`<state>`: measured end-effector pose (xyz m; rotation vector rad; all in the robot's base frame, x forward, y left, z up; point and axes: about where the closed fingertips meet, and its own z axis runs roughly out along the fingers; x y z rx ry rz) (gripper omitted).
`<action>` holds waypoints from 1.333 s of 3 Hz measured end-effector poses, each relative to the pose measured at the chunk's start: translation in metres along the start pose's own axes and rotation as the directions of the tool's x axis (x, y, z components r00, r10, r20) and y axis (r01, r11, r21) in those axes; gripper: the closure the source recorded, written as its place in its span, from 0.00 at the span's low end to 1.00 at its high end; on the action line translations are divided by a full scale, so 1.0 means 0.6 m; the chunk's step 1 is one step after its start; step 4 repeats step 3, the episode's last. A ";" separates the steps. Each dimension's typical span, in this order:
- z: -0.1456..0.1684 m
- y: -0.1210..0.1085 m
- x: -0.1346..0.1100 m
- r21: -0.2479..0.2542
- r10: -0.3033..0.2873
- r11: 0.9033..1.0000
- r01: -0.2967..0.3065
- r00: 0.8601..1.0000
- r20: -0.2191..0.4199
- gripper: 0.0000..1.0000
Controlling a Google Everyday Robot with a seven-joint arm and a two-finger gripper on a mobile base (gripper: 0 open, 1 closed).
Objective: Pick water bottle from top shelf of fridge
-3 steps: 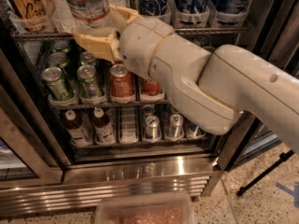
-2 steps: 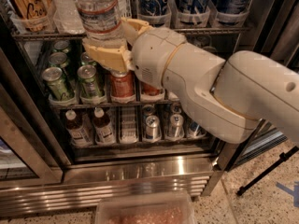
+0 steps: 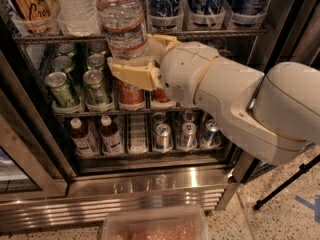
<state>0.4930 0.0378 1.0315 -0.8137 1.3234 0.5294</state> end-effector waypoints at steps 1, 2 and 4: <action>-0.044 -0.011 0.046 0.038 0.032 0.999 -0.029 0.996 -0.077 1.00; -0.070 -0.021 0.085 0.083 0.066 0.995 -0.057 0.991 -0.113 1.00; -0.070 -0.020 0.084 0.083 0.066 0.995 -0.056 0.991 -0.113 1.00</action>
Offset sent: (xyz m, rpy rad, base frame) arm -0.0121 -0.1026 -0.1038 -0.0216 0.1987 -0.2731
